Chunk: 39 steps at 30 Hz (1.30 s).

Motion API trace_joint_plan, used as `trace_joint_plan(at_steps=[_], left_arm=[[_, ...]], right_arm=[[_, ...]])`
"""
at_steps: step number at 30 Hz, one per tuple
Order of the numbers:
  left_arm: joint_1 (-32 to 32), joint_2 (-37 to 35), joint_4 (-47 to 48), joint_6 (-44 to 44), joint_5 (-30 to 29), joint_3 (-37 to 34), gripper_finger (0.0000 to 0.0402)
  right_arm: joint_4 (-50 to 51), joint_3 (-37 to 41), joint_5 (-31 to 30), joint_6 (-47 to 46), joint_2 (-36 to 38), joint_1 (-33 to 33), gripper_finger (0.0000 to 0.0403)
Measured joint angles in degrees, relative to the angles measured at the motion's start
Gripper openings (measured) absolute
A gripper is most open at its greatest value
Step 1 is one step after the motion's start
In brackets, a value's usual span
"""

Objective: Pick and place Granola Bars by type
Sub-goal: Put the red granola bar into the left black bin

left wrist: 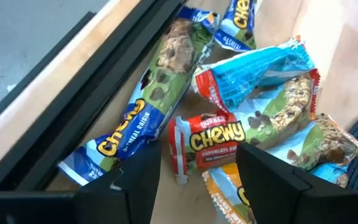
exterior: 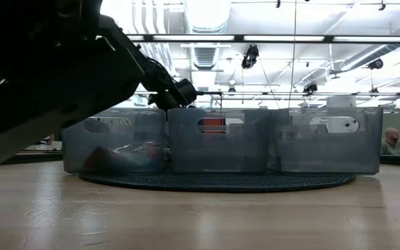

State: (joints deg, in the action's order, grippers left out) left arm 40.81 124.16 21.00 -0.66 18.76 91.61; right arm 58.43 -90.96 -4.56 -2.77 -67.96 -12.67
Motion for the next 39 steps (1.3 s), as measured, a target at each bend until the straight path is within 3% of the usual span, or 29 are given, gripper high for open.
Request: trace_joint_plan(at_steps=[19,39], left_arm=[[0.1,1.7,-2.9,7.4,8.3,0.0,0.0192],[0.1,1.7,-2.5,8.2,9.9,0.0,0.0170]], right_arm=[[-0.3,0.0,0.0,0.1,0.0,0.0,0.0009],[-0.4,0.0,0.0,0.4,0.0,0.0,0.0008]])
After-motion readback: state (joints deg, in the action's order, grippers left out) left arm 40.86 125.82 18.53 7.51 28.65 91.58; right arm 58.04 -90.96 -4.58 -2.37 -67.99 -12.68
